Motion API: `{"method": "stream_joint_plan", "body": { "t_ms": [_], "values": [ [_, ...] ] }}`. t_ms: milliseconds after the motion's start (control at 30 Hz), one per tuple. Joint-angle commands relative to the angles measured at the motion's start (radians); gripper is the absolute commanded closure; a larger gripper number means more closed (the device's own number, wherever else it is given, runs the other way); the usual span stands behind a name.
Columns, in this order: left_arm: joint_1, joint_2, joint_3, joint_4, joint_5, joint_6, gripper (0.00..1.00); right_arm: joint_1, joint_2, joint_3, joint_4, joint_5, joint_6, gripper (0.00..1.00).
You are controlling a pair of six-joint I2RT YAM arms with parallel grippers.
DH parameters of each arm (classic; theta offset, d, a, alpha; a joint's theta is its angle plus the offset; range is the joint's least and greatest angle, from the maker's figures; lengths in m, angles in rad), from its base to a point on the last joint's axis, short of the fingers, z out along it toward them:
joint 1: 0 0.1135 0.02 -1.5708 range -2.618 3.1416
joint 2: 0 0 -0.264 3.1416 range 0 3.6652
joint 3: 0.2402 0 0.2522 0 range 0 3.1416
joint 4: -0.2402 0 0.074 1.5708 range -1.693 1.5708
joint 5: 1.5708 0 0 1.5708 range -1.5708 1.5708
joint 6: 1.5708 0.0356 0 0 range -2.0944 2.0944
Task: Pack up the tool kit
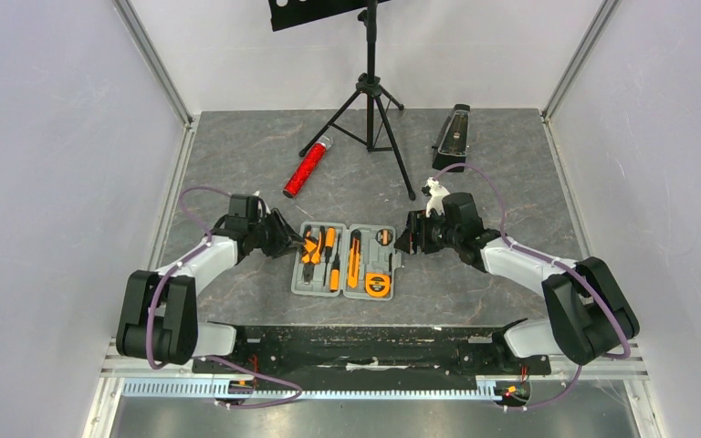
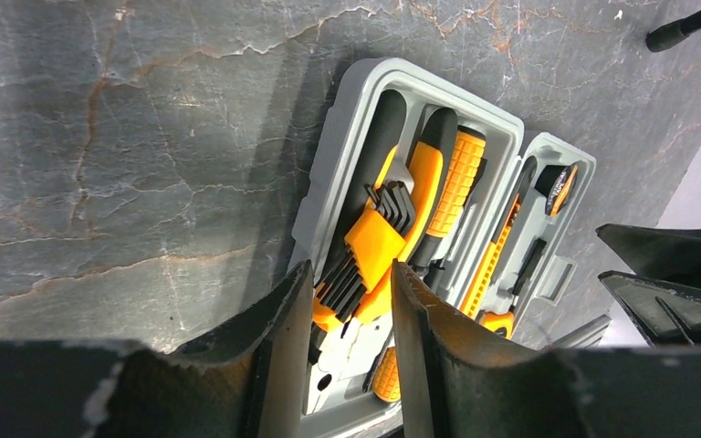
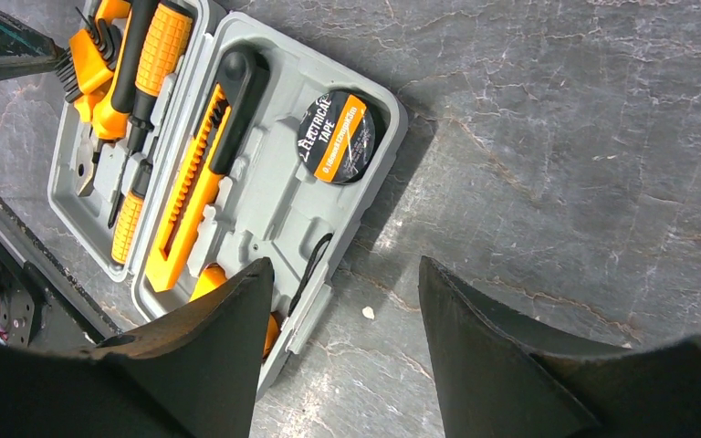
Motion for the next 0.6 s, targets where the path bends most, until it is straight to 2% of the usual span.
{"method": "stream_joint_plan", "body": {
  "t_ms": [0, 267, 567],
  "values": [
    [-0.005, 0.02, -0.003, 0.061, 0.026, -0.051, 0.57, -0.004, 0.006, -0.001, 0.03, -0.018, -0.001, 0.38],
    [-0.005, 0.04, -0.019, 0.104, 0.042, -0.087, 0.62, -0.004, 0.006, 0.001, 0.029, -0.019, -0.001, 0.38],
    [-0.005, -0.015, -0.013, 0.095, 0.062, -0.098, 0.81, -0.004, 0.014, 0.006, 0.029, -0.023, -0.002, 0.38]
  ]
}}
